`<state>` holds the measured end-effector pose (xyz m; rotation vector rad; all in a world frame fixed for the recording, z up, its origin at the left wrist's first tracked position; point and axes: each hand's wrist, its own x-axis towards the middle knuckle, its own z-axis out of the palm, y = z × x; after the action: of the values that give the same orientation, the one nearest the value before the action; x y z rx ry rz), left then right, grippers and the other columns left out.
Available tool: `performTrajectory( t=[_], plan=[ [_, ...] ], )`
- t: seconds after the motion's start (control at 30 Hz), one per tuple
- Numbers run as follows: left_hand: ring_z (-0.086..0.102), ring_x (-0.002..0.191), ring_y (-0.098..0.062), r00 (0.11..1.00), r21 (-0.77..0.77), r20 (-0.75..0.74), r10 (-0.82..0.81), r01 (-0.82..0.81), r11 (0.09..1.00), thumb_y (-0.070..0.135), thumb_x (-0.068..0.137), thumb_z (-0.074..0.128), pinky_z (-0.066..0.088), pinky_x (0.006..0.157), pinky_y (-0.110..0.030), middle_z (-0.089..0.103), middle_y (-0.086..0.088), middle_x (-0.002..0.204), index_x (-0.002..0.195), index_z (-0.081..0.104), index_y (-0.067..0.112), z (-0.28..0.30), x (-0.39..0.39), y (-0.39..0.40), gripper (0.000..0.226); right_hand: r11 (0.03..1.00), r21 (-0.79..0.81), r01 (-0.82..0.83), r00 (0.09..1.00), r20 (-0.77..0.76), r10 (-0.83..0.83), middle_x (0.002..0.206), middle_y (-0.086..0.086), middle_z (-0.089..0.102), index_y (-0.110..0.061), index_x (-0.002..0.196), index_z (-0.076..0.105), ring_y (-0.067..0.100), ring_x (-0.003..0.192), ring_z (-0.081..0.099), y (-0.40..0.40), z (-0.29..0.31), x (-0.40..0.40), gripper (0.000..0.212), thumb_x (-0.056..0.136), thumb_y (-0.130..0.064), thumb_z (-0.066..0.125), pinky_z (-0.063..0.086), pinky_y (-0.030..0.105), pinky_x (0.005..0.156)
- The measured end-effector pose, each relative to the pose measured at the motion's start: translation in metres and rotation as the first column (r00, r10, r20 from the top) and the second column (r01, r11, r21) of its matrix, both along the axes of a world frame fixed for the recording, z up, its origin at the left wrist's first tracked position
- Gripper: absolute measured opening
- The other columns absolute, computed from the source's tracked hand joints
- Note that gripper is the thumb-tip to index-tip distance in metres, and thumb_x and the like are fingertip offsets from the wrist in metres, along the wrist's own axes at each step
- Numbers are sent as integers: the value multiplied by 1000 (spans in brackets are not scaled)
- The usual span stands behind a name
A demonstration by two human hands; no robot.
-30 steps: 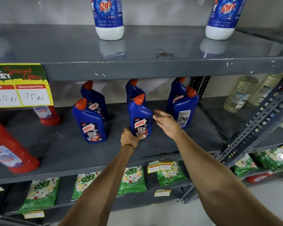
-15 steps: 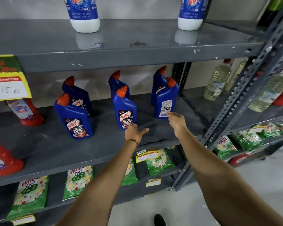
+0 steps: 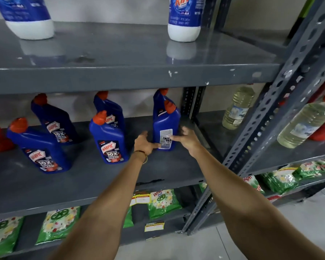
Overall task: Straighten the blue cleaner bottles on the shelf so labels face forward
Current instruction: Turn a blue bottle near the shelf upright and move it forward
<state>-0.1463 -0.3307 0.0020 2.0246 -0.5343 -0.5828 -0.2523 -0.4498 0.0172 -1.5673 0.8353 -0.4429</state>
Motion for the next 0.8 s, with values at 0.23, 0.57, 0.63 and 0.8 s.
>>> performTrajectory(
  t=[0.23, 0.57, 0.63, 0.8],
  plan=[
    [61, 110, -32, 999, -46, -24, -36, 34, 998, -4, 61, 78, 50, 95, -42, 64, -19, 121, 119, 51, 1, -5, 5, -23, 64, 991, -14, -131, 991, 21, 131, 122, 19, 63, 0, 124, 52, 24, 103, 62, -17, -9, 2, 55, 73, 2, 72, 51, 38, 93],
    [65, 94, -29, 999, -219, 12, 46, -43, 975, 16, 50, 89, 56, 81, -44, 67, -10, 100, 98, 54, 9, -13, -7, -17, 60, 985, 31, -171, 966, 201, 161, 122, 23, 61, -1, 127, 50, 13, 89, 64, -26, -7, 2, 47, 82, 5, 61, 57, 20, 76],
    [65, 89, -30, 994, -244, 49, 102, -87, 966, 18, 53, 89, 57, 77, -44, 65, -5, 92, 91, 51, 12, -13, -16, -19, 54, 975, 41, -219, 954, 219, 205, 121, 15, 63, -9, 128, 51, 17, 97, 65, -26, 0, 3, 49, 81, 0, 63, 56, 24, 83],
    [55, 69, -20, 943, -162, 262, 207, -169, 972, 30, 62, 81, 42, 56, -28, 60, -3, 80, 84, 47, 10, -2, -38, -28, 45, 962, -70, -265, 961, 60, 269, 123, 4, 62, -25, 125, 47, 20, 113, 59, -12, 7, 20, 76, 58, -29, 82, 48, 40, 99]
  ],
)
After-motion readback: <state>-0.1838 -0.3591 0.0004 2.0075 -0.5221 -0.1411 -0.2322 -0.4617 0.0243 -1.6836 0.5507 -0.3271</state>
